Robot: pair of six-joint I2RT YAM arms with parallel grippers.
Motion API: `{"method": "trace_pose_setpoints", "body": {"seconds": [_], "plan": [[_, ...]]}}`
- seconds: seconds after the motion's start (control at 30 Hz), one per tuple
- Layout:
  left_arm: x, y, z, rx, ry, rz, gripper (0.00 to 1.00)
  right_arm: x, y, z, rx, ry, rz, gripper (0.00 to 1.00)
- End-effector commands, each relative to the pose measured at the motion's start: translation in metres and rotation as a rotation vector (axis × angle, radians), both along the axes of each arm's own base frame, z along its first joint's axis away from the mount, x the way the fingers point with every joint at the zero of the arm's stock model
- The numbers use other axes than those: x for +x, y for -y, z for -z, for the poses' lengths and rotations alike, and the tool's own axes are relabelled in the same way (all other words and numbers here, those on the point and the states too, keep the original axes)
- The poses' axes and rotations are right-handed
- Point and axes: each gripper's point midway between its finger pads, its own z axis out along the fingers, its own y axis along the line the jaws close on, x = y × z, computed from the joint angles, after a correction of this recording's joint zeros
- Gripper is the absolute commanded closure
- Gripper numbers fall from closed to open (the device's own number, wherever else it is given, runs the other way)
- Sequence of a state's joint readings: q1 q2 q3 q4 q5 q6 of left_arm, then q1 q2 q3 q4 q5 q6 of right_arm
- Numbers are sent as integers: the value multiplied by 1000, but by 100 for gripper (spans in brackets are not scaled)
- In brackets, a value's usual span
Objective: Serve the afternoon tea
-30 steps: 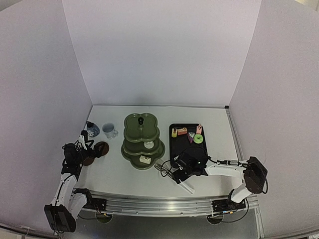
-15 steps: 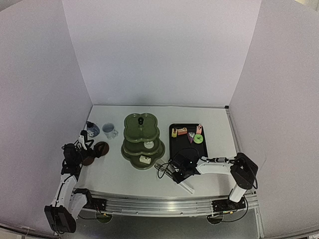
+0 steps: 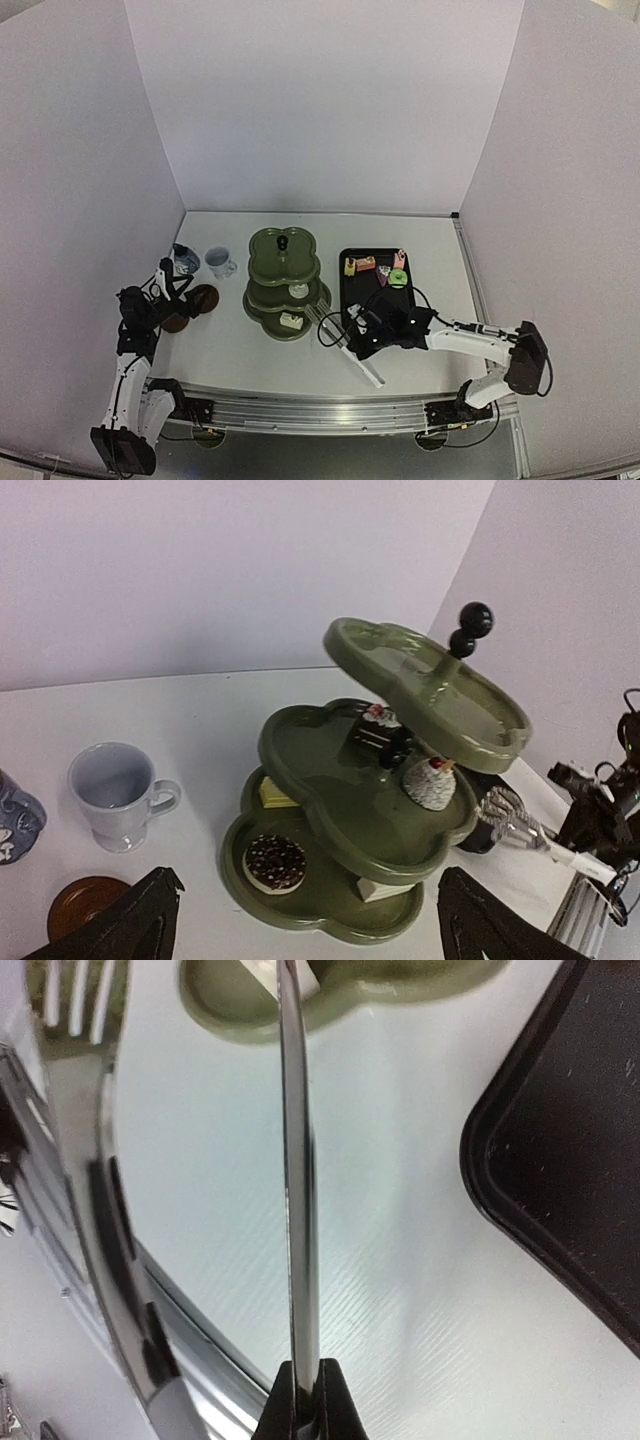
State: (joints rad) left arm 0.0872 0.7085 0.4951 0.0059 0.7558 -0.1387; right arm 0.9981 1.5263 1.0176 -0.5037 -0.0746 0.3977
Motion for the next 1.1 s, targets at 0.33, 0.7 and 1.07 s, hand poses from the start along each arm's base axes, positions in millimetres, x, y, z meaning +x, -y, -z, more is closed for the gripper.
{"method": "trace_pose_setpoints", "body": {"seconds": [0.33, 0.7, 1.07], "plan": [[-83, 95, -112, -17, 223, 612, 12, 11, -60, -236, 408, 497, -121, 100], [-93, 159, -160, -126, 320, 817, 24, 34, -165, -314, 604, 831, -259, 100], [-86, 169, -176, -191, 323, 847, 37, 41, -198, -314, 625, 889, -316, 100]]}}
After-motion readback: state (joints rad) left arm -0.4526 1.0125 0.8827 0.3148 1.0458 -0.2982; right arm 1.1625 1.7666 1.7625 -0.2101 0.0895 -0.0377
